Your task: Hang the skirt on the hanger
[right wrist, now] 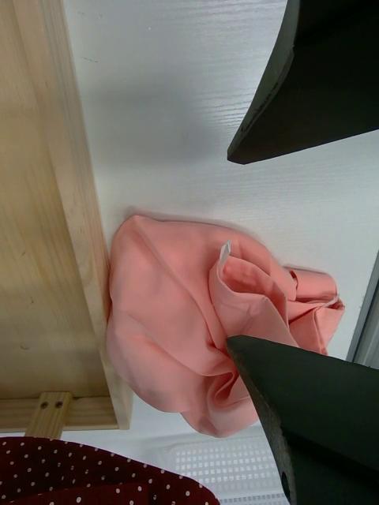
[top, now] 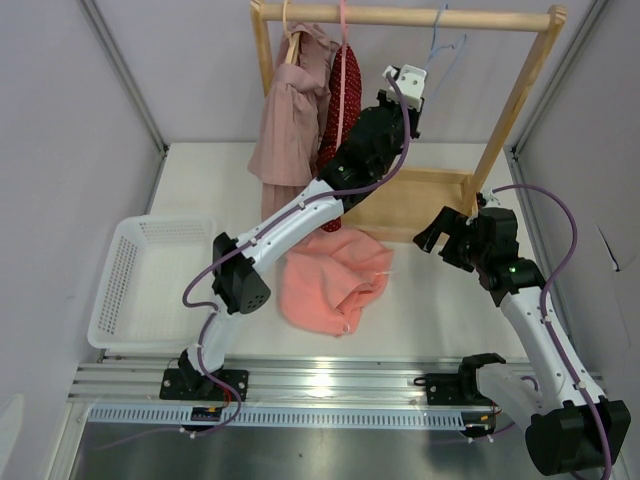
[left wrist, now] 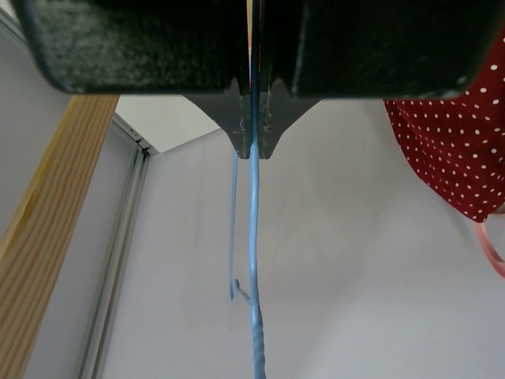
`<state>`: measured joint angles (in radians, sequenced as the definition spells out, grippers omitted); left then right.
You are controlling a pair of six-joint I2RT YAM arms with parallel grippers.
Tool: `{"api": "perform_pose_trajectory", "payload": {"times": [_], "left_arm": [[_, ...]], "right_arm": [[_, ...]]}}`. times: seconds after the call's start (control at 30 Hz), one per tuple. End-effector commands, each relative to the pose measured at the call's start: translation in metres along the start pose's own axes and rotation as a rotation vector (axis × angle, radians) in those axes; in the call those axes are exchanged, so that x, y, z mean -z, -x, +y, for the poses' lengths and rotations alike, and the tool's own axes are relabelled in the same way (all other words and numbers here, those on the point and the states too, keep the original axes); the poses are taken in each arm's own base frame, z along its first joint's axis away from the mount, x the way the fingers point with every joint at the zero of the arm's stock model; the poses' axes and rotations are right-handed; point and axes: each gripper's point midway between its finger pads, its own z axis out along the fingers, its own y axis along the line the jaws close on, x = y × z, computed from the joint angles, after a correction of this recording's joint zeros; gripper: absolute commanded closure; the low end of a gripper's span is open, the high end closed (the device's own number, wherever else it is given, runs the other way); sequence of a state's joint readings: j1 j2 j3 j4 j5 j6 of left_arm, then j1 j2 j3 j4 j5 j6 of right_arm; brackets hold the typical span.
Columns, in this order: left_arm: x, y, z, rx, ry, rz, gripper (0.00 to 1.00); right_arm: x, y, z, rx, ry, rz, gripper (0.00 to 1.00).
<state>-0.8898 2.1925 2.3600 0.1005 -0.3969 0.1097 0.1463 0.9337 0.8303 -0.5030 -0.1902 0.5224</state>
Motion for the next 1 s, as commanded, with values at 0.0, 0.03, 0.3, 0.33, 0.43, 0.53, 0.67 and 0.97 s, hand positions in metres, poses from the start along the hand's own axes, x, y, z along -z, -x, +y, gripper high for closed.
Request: {"api": "perform_pose_trajectory", "payload": {"times": [0.0, 0.03, 0.3, 0.33, 0.43, 0.53, 0.67, 0.97], "left_arm": [[0.005, 0.058, -0.003, -0.001, -0.052, -0.152, 1.00], [0.006, 0.065, -0.003, -0.005, -0.057, -0.168, 1.00], [0.019, 0.106, 0.006, -0.015, -0.060, -0.232, 1.00], [0.020, 0.104, 0.006, -0.022, -0.062, -0.220, 1.00], [0.028, 0.097, 0.007, -0.040, -0.076, -0.188, 1.00], [0.043, 0.097, 0.011, -0.042, -0.090, -0.209, 1.00], [0.054, 0.110, 0.014, -0.032, -0.101, -0.249, 1.00], [0.067, 0.109, 0.011, -0.056, -0.167, -0.209, 1.00]], "right_arm": [[0.003, 0.007, 0.004, 0.021, 0.023, -0.030, 0.01], [0.003, 0.007, 0.005, 0.019, 0.023, -0.031, 0.01], [0.000, 0.007, 0.004, 0.022, 0.024, -0.027, 0.01], [0.000, 0.006, 0.004, 0.020, 0.025, -0.025, 0.01], [0.000, 0.008, 0.004, 0.022, 0.026, -0.031, 0.01], [0.001, 0.008, 0.004, 0.026, 0.027, -0.036, 0.01], [-0.001, 0.007, 0.003, 0.025, 0.025, -0.030, 0.01], [0.000, 0.008, 0.003, 0.033, 0.019, -0.032, 0.01]]}}
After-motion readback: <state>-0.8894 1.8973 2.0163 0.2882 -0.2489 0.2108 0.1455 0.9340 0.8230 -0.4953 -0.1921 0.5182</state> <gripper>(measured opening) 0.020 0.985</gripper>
